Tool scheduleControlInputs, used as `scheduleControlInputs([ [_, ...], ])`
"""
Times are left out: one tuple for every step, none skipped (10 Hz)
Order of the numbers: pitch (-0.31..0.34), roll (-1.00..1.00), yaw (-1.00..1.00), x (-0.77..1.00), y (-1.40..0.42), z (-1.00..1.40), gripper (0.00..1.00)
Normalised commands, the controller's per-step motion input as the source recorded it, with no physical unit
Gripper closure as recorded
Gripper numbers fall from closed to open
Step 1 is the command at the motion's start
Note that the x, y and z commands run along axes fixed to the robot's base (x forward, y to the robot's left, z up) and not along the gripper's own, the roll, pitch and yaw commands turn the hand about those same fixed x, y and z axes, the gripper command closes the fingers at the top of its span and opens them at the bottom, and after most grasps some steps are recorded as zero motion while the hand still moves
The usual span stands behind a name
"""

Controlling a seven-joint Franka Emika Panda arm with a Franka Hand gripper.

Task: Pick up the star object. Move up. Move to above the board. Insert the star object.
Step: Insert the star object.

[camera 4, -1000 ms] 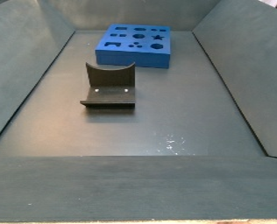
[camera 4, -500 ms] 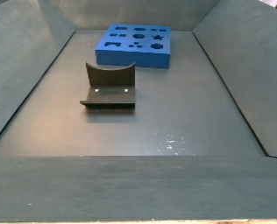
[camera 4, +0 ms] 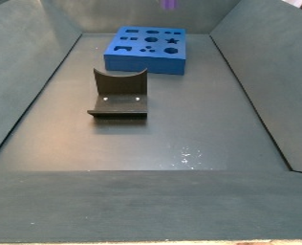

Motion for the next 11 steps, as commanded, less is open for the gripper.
scheduleControlInputs([
  [0.0, -0.15, -0.36, -0.02, 0.04, -0.69, 1.0],
  [-0.121, -0.07, 0.0, -0.11, 0.0, -0.05, 1.0],
  [-0.019, 0.0, 0.0, 0.0, 0.0, 0.0, 1.0],
  [0.0, 0.0, -0.4, 0.0, -0.03, -0.54, 1.0],
  [0.0, -0.09, -0.74, -0.09, -0.1, -0.68, 1.0],
  [0.0, -0.04, -0.58, -0.13, -0.04, -0.52, 1.0],
  [-0.109, -0.02, 0.0, -0.01, 0.0, -0.03, 1.0],
  [0.0, 0.0, 0.0, 0.01, 0.0, -0.09, 1.0],
  [-0.004, -0.12, 0.0, 0.0, -0.03, -0.83, 1.0],
  [-0.003, -0.14, 0.09, 0.0, -0.03, -0.82, 1.0],
  [-0.059, -0.07, 0.06, -0.02, -0.04, -0.11, 1.0],
])
